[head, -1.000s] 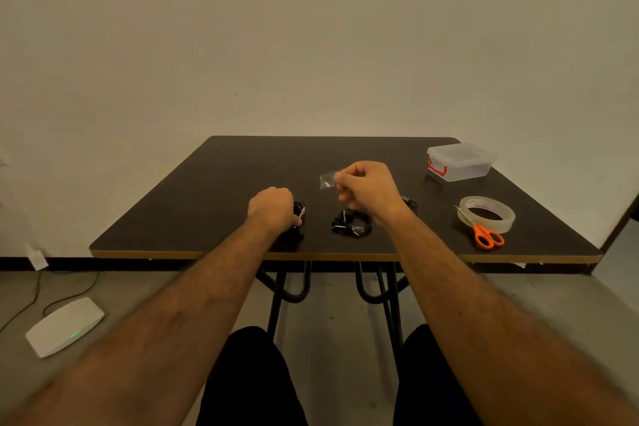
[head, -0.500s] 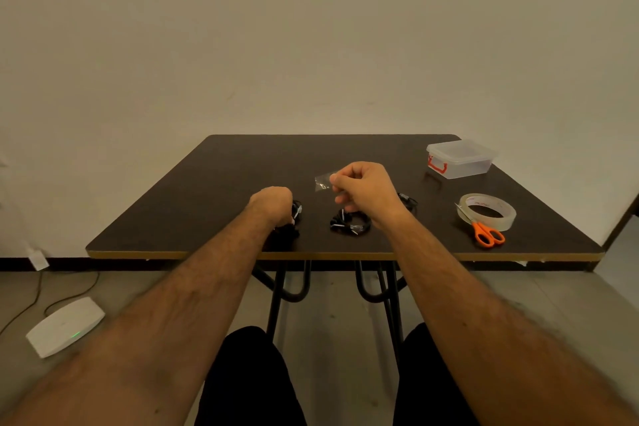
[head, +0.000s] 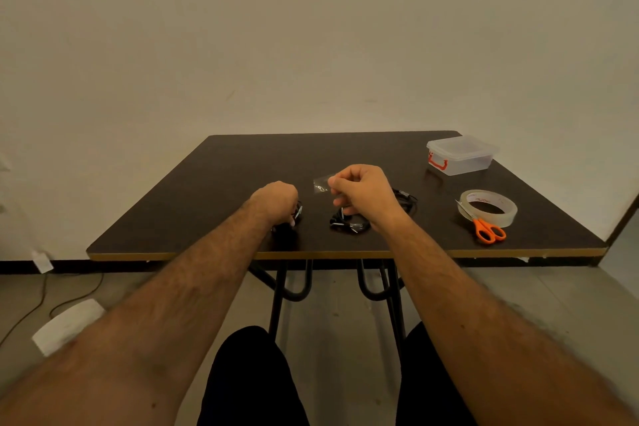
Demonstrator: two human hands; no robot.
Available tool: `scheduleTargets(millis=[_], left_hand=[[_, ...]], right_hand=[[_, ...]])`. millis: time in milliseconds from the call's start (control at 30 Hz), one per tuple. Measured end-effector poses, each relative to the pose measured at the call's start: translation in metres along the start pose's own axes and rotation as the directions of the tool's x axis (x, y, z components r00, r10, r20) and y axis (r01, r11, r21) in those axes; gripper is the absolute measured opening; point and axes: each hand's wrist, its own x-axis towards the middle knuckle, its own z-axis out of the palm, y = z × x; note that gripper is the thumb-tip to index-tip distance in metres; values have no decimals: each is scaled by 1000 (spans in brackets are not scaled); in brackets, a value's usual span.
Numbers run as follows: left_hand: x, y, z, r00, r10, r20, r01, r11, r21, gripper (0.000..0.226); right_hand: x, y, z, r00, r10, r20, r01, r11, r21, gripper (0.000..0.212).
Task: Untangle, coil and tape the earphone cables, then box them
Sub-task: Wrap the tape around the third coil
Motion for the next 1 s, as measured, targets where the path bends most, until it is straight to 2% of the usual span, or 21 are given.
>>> scheduleTargets(millis=[200, 567, 700, 800, 1000], left_hand=[[1, 3, 2, 1000, 21, -13, -21, 999, 28, 24], [-2, -9, 7, 994, 78, 76, -76, 997, -31, 13], [-7, -17, 6, 989, 115, 92, -103, 987, -122, 12], [-12, -22, 7, 988, 142, 68, -122, 963, -242, 14], [-23, -29, 6, 980, 199, 28, -164, 873, -459, 11]], right_hand=[[0, 1, -5, 1000, 3, -10, -3, 1000, 9, 10], [3, 2, 3, 1000, -7, -25, 8, 1000, 22, 7], [6, 3, 11, 999, -13, -43, 16, 998, 66, 8], [7, 3, 23, 1000, -16, -15, 18, 995, 100, 19], [8, 9, 48, 999, -36, -11, 37, 998, 52, 34]])
